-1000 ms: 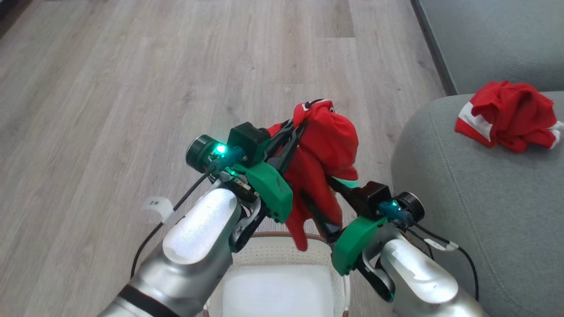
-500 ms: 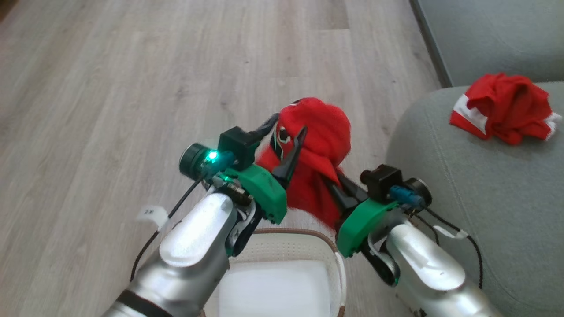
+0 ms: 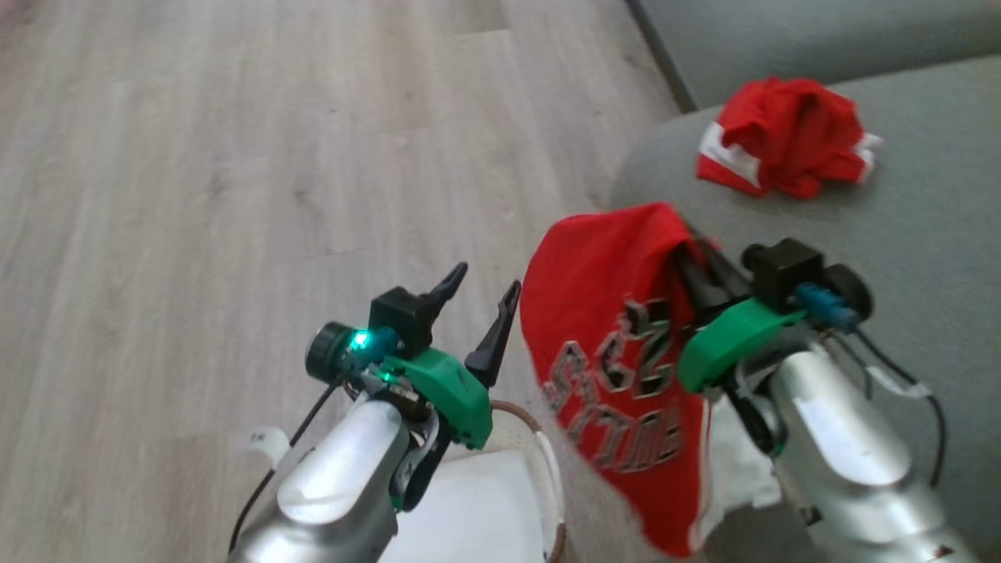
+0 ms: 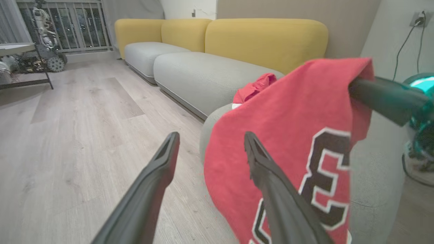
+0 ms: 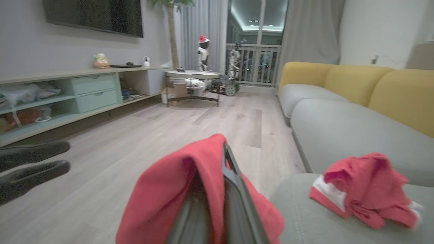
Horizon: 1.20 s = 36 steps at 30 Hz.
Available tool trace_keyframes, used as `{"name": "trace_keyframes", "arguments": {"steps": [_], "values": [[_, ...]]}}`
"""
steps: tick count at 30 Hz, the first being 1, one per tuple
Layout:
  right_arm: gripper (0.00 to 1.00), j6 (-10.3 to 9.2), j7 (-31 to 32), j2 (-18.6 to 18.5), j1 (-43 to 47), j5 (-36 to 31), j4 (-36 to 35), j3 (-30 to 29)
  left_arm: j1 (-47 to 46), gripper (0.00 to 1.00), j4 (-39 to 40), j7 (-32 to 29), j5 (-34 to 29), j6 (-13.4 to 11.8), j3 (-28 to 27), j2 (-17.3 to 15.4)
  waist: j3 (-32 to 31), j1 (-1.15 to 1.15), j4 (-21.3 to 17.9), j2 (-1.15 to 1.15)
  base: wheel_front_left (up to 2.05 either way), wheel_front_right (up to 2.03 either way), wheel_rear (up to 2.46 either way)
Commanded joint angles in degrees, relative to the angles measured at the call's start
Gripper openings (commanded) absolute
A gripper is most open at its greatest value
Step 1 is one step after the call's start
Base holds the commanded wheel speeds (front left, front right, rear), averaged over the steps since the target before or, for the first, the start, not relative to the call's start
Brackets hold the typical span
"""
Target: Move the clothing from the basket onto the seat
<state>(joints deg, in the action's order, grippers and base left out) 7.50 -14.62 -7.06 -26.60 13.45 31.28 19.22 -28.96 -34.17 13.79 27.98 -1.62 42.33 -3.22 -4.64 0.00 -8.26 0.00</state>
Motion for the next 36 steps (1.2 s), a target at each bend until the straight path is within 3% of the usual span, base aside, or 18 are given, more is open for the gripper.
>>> {"name": "trace_keyframes", "arguments": {"steps": [1, 10, 17, 23, 31, 36], "values": [[0.00, -0.01, -0.4, -0.1, -2.4, -0.4, -2.4, 0.0, -2.0, 1.00, 1.4, 0.9, 0.1, -0.2, -1.8, -0.5, 0.6, 0.00, -3.1, 0.00, 0.00, 0.00, 0.00], [0.00, -0.01, -0.4, -3.9, -1.9, -2.3, -5.5, -5.1, -0.1, 1.00, 3.3, 1.2, -0.9, -0.3, -0.9, 0.1, 2.1, 0.00, -12.7, 0.00, 0.00, 0.00, 0.00], [0.00, -0.01, 1.1, -5.6, -2.7, -2.2, -8.1, -6.8, 0.8, 1.00, 4.5, 1.2, -2.0, 0.1, -0.2, 0.3, 3.4, 0.00, -15.9, 0.00, 0.00, 0.00, 0.00], [0.00, -0.01, 2.8, -6.1, -4.6, -0.5, -8.6, -7.2, 0.8, 1.00, 6.0, 1.2, -2.3, 0.1, 1.3, 0.3, 4.5, 0.00, -14.8, 0.00, 0.00, 0.00, 0.00], [0.00, -0.01, 6.8, -8.3, -13.5, 3.7, -6.5, -8.8, 1.1, 1.00, 7.1, 1.2, -3.1, -0.6, 2.5, 0.3, 6.7, 0.00, -10.3, 0.00, 0.00, 0.00, 0.00], [0.00, -0.01, 9.5, -12.9, -24.5, 5.2, -3.6, -9.7, -0.7, 1.00, 7.8, 1.2, -4.8, -0.8, 1.8, 0.3, 11.1, 0.00, -6.7, 0.00, 0.00, 0.00, 0.00]]}}
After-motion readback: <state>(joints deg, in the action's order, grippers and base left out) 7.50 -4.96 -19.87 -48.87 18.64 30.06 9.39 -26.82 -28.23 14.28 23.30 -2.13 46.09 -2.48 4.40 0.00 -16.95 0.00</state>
